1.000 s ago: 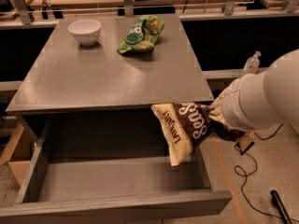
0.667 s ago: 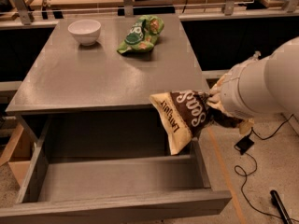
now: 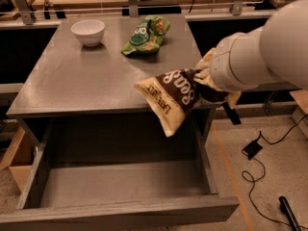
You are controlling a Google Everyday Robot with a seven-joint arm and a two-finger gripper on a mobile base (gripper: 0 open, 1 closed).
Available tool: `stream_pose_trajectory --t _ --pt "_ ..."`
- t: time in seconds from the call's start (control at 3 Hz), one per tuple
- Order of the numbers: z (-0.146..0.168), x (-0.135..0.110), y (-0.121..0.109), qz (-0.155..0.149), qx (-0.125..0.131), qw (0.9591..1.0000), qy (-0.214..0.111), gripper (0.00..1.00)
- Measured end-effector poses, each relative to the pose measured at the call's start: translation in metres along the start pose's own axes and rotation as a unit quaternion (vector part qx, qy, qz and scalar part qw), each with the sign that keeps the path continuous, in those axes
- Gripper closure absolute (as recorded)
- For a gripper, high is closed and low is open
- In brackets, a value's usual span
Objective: Pick brown chip bag from top drawer and place on counter
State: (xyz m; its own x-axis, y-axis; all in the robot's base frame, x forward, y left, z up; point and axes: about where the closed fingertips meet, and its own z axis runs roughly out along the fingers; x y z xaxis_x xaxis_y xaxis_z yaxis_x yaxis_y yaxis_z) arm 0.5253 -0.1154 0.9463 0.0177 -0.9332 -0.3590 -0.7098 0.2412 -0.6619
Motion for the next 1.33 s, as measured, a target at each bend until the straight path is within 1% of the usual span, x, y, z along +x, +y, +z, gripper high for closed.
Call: stream_pose_trajectory --t 0.33,0.67,1.0,1.33 --pt "0.022 -0.029 -0.023 -0.015 -0.002 0.9992 -0.038 1.00" --pt "0.053 -0.049 -0.040 -0.020 -0.010 0.9981 -0.058 1.00" --pt "0.085 -0.063 -0.051 -0.018 -0.014 0.9972 -0.071 1.00" --pt "0.084 -0.065 -0.051 -0.020 -0.013 0.9972 -0.071 0.82"
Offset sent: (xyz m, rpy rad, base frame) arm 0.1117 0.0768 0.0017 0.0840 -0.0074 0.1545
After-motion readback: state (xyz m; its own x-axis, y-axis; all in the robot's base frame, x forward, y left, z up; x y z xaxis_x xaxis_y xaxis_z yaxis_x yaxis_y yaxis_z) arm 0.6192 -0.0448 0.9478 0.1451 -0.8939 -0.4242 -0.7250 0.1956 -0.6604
